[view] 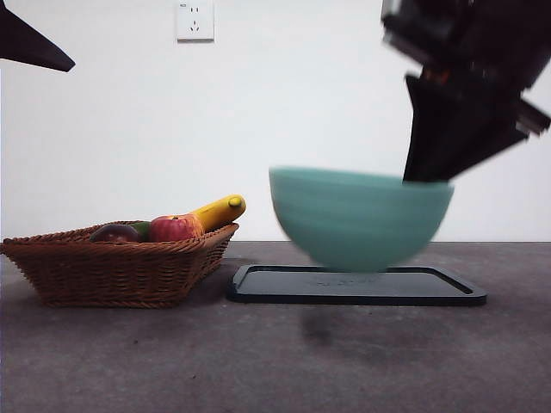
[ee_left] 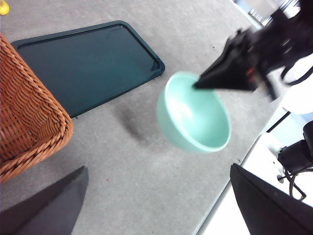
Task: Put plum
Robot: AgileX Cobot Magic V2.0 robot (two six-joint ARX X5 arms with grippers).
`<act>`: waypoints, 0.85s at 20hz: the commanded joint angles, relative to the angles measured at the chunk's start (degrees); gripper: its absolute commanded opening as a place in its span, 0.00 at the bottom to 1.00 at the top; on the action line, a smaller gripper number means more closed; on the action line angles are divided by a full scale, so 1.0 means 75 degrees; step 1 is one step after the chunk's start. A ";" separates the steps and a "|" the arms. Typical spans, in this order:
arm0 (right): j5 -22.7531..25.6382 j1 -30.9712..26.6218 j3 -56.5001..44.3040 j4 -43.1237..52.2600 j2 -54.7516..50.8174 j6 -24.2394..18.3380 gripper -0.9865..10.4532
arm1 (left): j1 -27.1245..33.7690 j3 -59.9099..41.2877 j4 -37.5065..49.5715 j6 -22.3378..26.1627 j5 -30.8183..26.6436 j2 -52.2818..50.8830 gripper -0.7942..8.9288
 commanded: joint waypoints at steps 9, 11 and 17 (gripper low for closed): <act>0.0227 0.0332 -0.0294 0.0825 0.1311 0.0210 0.09 | -0.0035 0.0064 -0.0096 0.0096 0.0067 0.0041 0.56; 0.0227 0.0382 -0.0294 0.0833 0.1475 0.0207 0.09 | -0.0035 0.0064 -0.0117 0.0096 0.0067 0.0041 0.56; 0.0227 0.0393 -0.0291 0.0828 0.1475 0.0213 0.10 | -0.0035 0.0064 -0.0108 0.0125 0.0067 0.0041 0.56</act>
